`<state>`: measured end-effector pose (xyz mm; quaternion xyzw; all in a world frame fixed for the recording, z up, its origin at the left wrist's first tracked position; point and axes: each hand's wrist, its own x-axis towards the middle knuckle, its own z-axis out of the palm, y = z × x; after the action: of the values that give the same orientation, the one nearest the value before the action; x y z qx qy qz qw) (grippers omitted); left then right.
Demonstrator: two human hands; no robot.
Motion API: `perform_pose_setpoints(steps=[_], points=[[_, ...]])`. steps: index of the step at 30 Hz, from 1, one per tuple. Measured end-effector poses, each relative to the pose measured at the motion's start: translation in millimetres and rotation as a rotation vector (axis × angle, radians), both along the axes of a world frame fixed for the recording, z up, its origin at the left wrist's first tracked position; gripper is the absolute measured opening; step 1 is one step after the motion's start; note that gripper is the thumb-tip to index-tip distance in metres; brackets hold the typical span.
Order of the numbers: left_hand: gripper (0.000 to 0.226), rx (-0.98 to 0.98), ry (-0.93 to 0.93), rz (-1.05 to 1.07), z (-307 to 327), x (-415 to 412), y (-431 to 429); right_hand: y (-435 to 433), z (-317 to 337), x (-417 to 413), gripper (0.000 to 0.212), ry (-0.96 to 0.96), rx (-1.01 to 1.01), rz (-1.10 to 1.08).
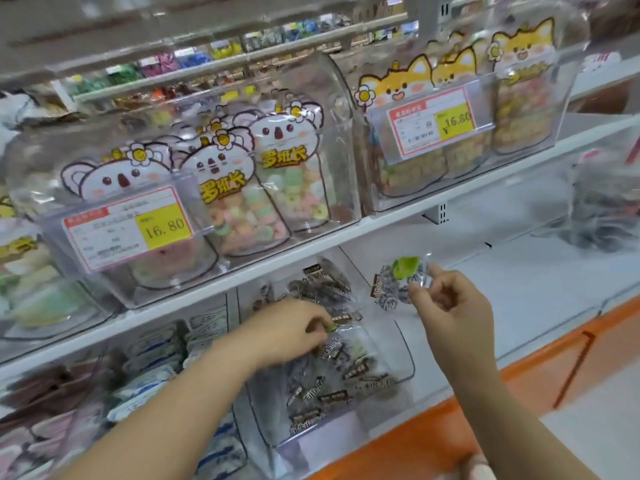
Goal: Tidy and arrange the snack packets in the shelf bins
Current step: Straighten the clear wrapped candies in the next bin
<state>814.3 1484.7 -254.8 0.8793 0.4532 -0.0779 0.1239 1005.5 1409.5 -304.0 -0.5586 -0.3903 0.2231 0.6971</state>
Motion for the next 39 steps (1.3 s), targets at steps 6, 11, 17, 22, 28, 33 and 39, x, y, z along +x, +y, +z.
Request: perform_pose_setpoints(steps=[6,11,17,22,28,33,39], points=[[0.051,-0.239,0.052,0.008,-30,44,18,3,3,11,0.027,0.178,-0.041,0.006],[0.042,-0.294,0.160,0.052,-36,63,22,9,4,16,0.031,0.212,-0.039,0.042],[0.047,-0.344,0.286,0.091,-44,73,27,10,1,20,0.029,0.188,-0.074,0.072],[0.064,-0.397,0.389,0.142,-56,84,26,12,-3,19,0.030,0.196,-0.063,0.105],[0.063,-0.481,0.322,0.224,-53,90,25,10,-3,21,0.029,0.167,-0.058,0.121],[0.052,-0.672,0.040,0.349,-42,74,23,10,0,20,0.022,0.160,-0.078,0.102],[0.036,-0.656,-0.125,0.365,-41,61,20,11,0,14,0.056,0.144,-0.074,0.209]])
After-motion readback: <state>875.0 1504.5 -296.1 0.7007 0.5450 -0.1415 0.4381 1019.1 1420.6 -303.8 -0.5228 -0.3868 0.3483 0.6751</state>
